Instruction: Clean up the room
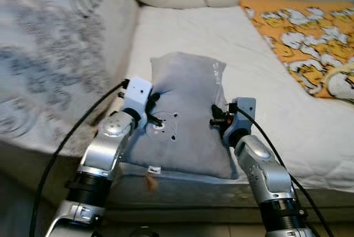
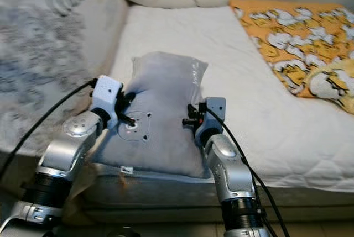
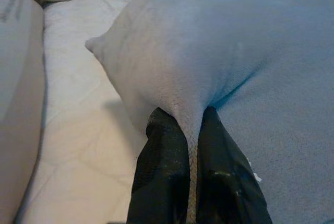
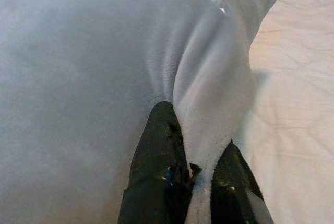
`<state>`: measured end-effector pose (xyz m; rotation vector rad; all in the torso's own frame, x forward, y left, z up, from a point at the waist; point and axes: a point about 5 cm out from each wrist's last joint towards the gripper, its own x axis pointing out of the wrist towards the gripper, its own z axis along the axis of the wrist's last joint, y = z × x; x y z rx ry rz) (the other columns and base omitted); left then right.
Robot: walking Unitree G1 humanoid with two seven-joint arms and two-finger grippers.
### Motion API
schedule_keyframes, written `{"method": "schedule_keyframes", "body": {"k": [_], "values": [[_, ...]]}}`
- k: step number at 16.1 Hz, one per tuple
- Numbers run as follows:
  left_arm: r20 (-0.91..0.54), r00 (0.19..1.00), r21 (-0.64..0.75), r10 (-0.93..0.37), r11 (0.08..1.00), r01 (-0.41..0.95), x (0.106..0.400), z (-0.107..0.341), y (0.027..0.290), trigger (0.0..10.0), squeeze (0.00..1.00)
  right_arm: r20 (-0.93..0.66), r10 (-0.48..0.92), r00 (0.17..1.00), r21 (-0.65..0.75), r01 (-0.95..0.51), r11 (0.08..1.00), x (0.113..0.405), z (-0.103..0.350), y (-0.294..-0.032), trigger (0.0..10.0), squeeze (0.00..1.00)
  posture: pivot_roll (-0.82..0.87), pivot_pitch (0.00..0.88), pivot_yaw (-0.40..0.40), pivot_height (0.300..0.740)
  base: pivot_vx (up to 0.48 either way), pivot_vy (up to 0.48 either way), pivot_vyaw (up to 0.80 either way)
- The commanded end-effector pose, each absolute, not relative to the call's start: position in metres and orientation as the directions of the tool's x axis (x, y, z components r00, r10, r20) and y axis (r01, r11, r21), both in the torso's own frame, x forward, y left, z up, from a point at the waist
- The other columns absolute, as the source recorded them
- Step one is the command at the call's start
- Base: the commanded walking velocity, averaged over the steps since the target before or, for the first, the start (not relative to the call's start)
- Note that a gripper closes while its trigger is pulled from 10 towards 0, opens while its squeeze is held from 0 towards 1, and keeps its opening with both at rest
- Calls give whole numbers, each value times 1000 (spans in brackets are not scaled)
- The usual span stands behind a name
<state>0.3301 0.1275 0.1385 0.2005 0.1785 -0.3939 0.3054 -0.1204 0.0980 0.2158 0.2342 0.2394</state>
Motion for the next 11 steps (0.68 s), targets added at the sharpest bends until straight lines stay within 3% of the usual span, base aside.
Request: {"method": "schedule_keyframes", "body": {"k": [1, 5, 8, 11], "values": [[-164, 922, 174, -352, 909, 378, 334, 151, 129, 10000, 0, -182, 221, 958, 220, -180, 959, 309, 104, -131, 10000, 0, 80, 0, 17, 740, 0, 0, 0], [-166, 926, 174, -338, 915, 365, 335, 152, 132, 10000, 0, -181, 221, 958, 226, -178, 958, 309, 104, -130, 10000, 0, 80, 0, 20, 740, 0, 0, 0], [-165, 929, 171, -331, 918, 358, 335, 152, 133, 10000, 0, -182, 268, 946, 203, -231, 952, 309, 103, -125, 10000, 0, 82, 0, 20, 740, 271, 0, 0], [-171, 934, 172, -313, 924, 341, 335, 151, 136, 10000, 0, -188, 319, 929, 170, -289, 942, 308, 102, -117, 10000, 0, 85, 0, 16, 740, 274, 0, 800]]}}
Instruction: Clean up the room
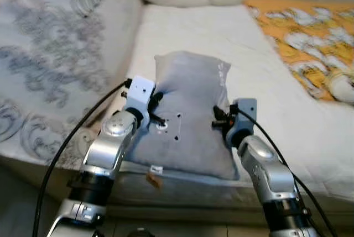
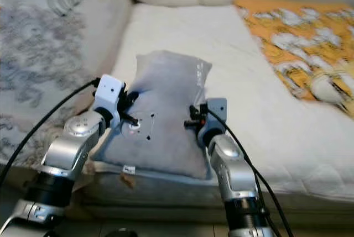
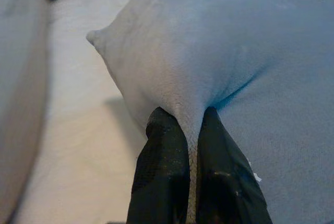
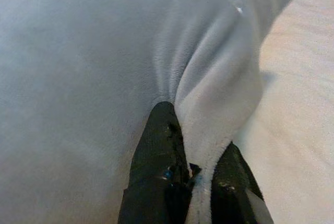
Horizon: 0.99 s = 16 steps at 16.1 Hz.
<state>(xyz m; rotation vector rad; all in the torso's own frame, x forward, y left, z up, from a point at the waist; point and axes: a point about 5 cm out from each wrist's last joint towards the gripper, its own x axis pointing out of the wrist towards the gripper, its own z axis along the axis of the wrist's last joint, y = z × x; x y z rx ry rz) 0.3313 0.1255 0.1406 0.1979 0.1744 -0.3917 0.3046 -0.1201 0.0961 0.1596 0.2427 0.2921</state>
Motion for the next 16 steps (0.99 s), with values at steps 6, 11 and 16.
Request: {"method": "schedule_keyframes", "body": {"k": [6, 11, 16], "values": [[-179, 938, 177, -296, 929, 326, 336, 150, 139, 10000, 0, -203, 262, 943, 192, -225, 955, 308, 98, -125, 10000, 0, 87, 0, 14, 740, 274, 0, 399], [-168, 930, 246, -327, 900, 361, 343, 152, 136, 10000, 0, -233, 210, 949, 161, -176, 971, 305, 88, -138, 10000, 1000, 79, 0, 25, 740, 50, 0, 0], [-162, 908, 437, -387, 797, 417, 375, 163, 137, 10000, 0, -192, 188, 963, 81, -175, 981, 306, 92, -149, 10000, 1000, 42, 0, 55, 740, 0, 0, 0]]}}
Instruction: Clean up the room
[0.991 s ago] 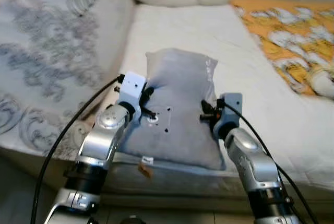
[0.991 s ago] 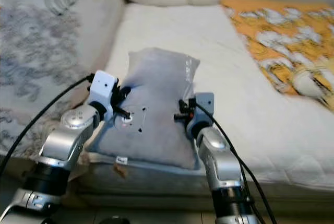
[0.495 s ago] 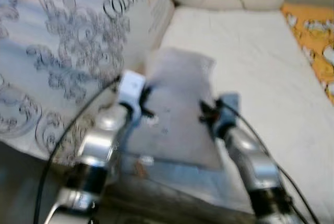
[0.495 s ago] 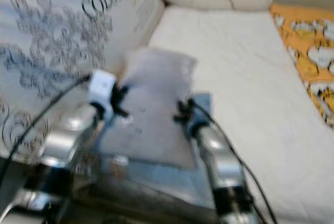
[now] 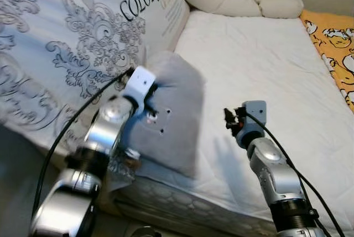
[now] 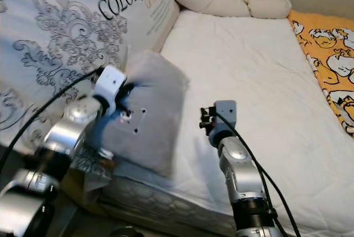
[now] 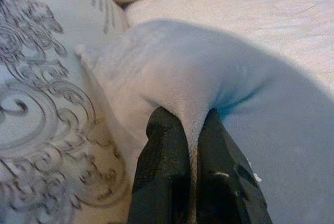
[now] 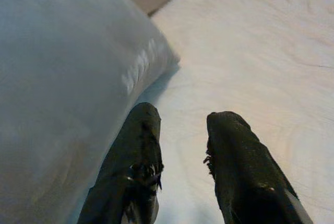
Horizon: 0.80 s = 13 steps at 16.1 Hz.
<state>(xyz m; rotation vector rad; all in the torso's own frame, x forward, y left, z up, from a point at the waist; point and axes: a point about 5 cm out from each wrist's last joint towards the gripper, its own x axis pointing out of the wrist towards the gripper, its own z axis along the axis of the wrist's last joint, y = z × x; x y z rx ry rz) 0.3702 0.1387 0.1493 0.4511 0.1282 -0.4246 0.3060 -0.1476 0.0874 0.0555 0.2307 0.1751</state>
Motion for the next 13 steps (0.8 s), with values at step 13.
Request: {"method": "schedule_keyframes", "body": {"k": [13], "values": [[-66, 965, 677, -253, 699, 229, 412, 197, 150, 10000, 0, -129, 692, 710, 12, -696, 718, 251, 155, -159, 10000, 1000, -245, 0, 95, 740, 0, 0, 0]]}}
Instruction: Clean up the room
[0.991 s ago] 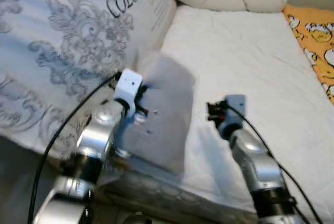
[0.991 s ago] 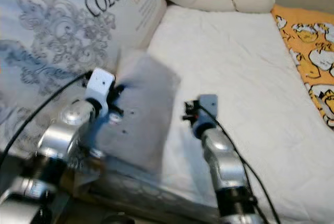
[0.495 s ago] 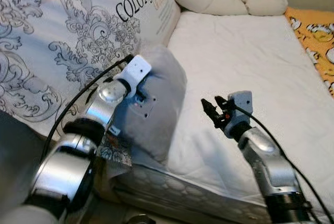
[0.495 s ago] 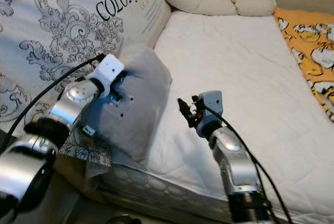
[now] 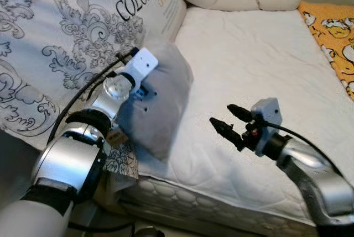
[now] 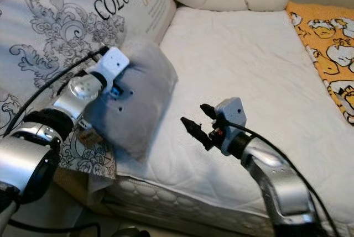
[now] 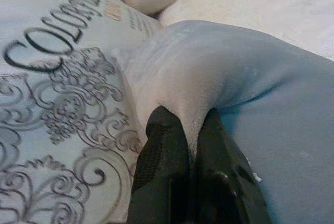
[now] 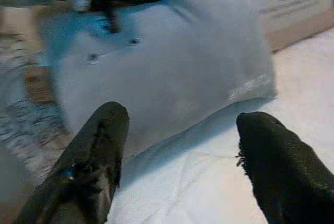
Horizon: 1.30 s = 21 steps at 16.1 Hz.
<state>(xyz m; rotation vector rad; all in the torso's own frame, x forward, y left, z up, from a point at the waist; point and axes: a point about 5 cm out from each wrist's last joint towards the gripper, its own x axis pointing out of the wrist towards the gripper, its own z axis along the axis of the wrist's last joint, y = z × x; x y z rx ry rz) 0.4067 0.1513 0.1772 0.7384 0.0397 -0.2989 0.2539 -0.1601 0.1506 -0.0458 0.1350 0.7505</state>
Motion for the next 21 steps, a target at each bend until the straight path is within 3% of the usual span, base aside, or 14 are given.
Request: {"method": "schedule_keyframes", "body": {"k": [1, 8, 9, 10, 16, 18, 19, 21], "values": [[-71, 963, 689, -260, 685, 236, 411, 195, 148, 10000, 0, -136, 694, 707, 9, -700, 714, 248, 157, -161, 10000, 1000, -253, 0, 95, 740, 0, 0, 0], [-154, 972, 765, -179, 601, 232, 403, 161, 151, 10000, 0, -226, 678, 700, 14, -694, 720, 218, 163, -169, 10000, 1000, -369, 0, 85, 740, 0, 0, 0], [-151, 974, 766, -167, 603, 222, 403, 160, 153, 10000, 141, -227, 678, 699, 16, -693, 720, 217, 164, -168, 10000, 1000, -370, 0, 81, 740, 0, 0, 0], [-141, 978, 770, -152, 605, 205, 403, 161, 158, 10000, 1000, -229, 678, 698, 13, -694, 720, 217, 163, -166, 10000, 1000, -362, 0, 77, 740, 0, 0, 0], [-112, 991, 791, -72, 597, 133, 403, 174, 195, 10000, 1000, -178, 691, 701, 7, -701, 713, 239, 159, -150, 10000, 1000, -260, 0, 77, 740, 0, 0, 0], [-108, 988, 633, -110, 758, 154, 405, 183, 197, 10000, 1000, -158, 675, 721, 21, -681, 732, 249, 152, -146, 10000, 1000, -163, 0, 63, 740, 0, 0, 0], [-117, 983, 426, -143, 887, 180, 406, 183, 193, 10000, 1000, -158, 624, 765, 20, -630, 777, 256, 146, -146, 10000, 1000, -125, 0, 57, 740, 0, 0, 0], [-77, 972, 218, -222, 948, 234, 405, 181, 181, 10000, 1000, -151, 551, 821, 16, -555, 832, 267, 137, -148, 10000, 1000, -80, 0, 41, 740, 0, 0, 0]]}}
